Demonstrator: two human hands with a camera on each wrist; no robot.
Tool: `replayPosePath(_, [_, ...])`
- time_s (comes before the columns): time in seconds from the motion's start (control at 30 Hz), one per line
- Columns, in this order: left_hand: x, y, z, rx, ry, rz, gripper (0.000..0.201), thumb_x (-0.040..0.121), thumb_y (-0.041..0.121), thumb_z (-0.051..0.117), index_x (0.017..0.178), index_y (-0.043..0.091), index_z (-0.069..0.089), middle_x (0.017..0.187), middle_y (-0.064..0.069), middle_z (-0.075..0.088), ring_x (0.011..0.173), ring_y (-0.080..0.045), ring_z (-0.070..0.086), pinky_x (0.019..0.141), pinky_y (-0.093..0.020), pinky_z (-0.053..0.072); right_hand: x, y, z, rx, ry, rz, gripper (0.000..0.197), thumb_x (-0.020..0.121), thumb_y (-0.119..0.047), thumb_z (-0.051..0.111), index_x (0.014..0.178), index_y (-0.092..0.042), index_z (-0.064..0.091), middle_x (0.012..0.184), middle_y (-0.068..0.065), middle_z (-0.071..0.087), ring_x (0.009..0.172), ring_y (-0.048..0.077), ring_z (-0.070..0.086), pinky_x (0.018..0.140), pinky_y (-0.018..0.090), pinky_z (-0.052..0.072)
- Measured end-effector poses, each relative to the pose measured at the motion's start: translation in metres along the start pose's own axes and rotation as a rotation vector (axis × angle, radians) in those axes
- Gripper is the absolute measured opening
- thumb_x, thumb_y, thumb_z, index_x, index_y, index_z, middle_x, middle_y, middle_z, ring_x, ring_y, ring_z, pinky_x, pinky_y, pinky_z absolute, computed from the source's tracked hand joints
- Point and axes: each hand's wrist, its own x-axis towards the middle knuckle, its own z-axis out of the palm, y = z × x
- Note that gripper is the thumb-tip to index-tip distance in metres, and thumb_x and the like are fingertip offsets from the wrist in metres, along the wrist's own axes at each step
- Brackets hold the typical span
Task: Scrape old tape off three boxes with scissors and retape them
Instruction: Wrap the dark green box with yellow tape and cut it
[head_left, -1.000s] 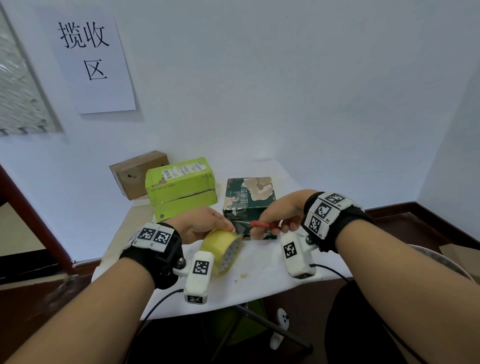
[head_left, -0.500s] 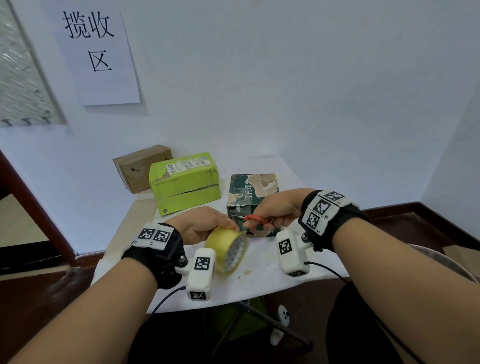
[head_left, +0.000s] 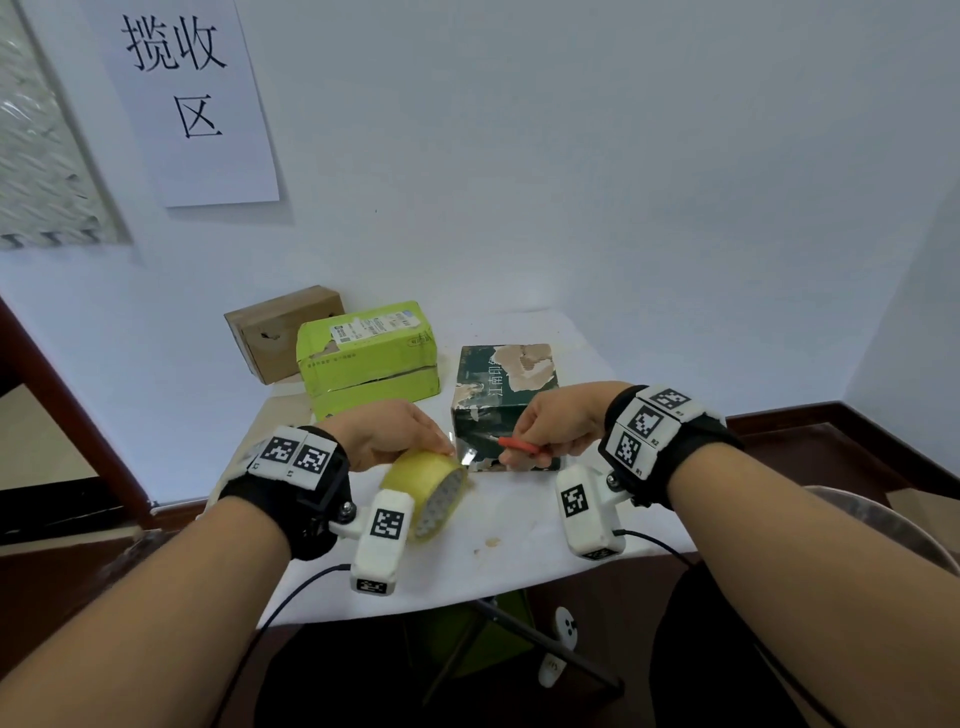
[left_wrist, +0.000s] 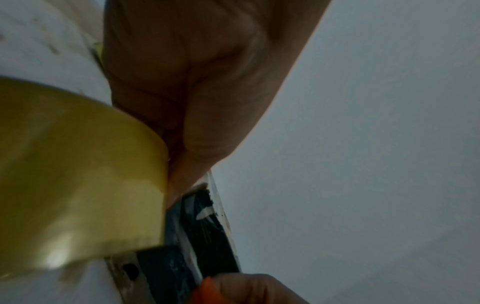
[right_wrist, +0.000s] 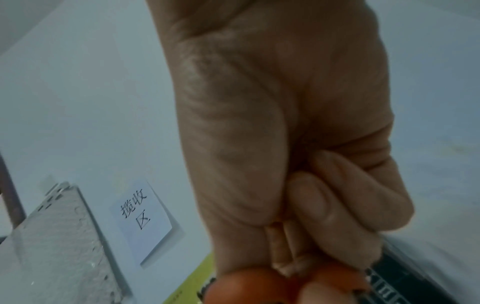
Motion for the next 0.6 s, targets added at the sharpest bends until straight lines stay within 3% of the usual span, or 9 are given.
replayPosePath(0.07, [0.002,0.003,-0.006,0.170,0.152,0.044,0.008,0.086,0.012,0.070,0.089,0.007,0.076,0.091,-0.007,0.073,0.083,-0.019,0.065,0.074,-0.026,0.053,-0.004,0.004,0.002,-0.089,0.037,0.034,0.027,0.085,-0.035,0.069,0.090,-0.009,0.074,0.058,-0.003,0.053,0.042,0.008,0.032,0.038,0.015,0.026])
replayPosePath(0.17, [0.006,0.006,-0.010,0.525,0.348,0.144,0.011,0.089,0.014,0.065,0.090,0.010,0.075,0.088,-0.002,0.069,0.079,-0.015,0.059,0.062,-0.022,0.044,-0.008,0.016,0.003,-0.096,0.018,0.134,0.018,0.088,-0.028,0.067,0.079,-0.012,0.067,0.059,-0.002,0.053,0.037,0.005,0.034,0.035,0.013,0.029])
replayPosePath(0.27, [0.014,0.000,-0.007,0.804,0.464,0.181,0.023,0.087,0.002,0.055,0.069,0.012,0.064,0.074,-0.010,0.063,0.070,-0.024,0.055,0.059,-0.027,0.038,-0.012,0.032,0.004,-0.203,-0.063,0.351,0.032,0.089,-0.037,0.063,0.073,-0.011,0.057,0.054,-0.001,0.051,0.043,0.010,0.038,0.045,0.019,0.035])
replayPosePath(0.33, [0.022,-0.008,-0.004,0.866,0.471,0.183,0.029,0.083,-0.003,0.052,0.058,0.011,0.048,0.059,-0.009,0.047,0.061,-0.025,0.043,0.055,-0.027,0.030,-0.018,0.043,0.004,-0.262,-0.043,0.466,0.044,0.092,-0.043,0.057,0.061,-0.013,0.051,0.038,-0.004,0.047,0.036,0.010,0.040,0.047,0.020,0.035])
replayPosePath(0.4, [0.027,-0.015,0.001,0.863,0.448,0.198,0.029,0.082,-0.002,0.053,0.057,0.012,0.047,0.059,-0.010,0.046,0.061,-0.024,0.041,0.055,-0.027,0.027,-0.026,0.049,0.004,-0.241,0.038,0.509,0.051,0.094,-0.041,0.054,0.051,-0.013,0.052,0.029,-0.006,0.043,0.030,0.008,0.041,0.045,0.019,0.034])
replayPosePath(0.5, [0.029,-0.020,0.006,0.893,0.432,0.215,0.022,0.083,0.001,0.054,0.063,0.011,0.057,0.069,-0.016,0.057,0.066,-0.026,0.048,0.056,-0.028,0.029,-0.028,0.058,0.003,-0.306,0.225,0.510,0.045,0.092,-0.043,0.056,0.061,-0.012,0.047,0.022,-0.007,0.039,0.036,0.011,0.045,0.050,0.021,0.031])
replayPosePath(0.6, [0.033,-0.021,0.006,0.893,0.439,0.220,0.021,0.082,0.002,0.053,0.063,0.010,0.054,0.067,-0.012,0.053,0.064,-0.026,0.046,0.057,-0.028,0.029,-0.017,0.070,0.001,-0.148,0.270,0.495,0.041,0.095,-0.036,0.055,0.063,-0.012,0.045,0.024,-0.006,0.041,0.019,0.006,0.037,0.048,0.019,0.032])
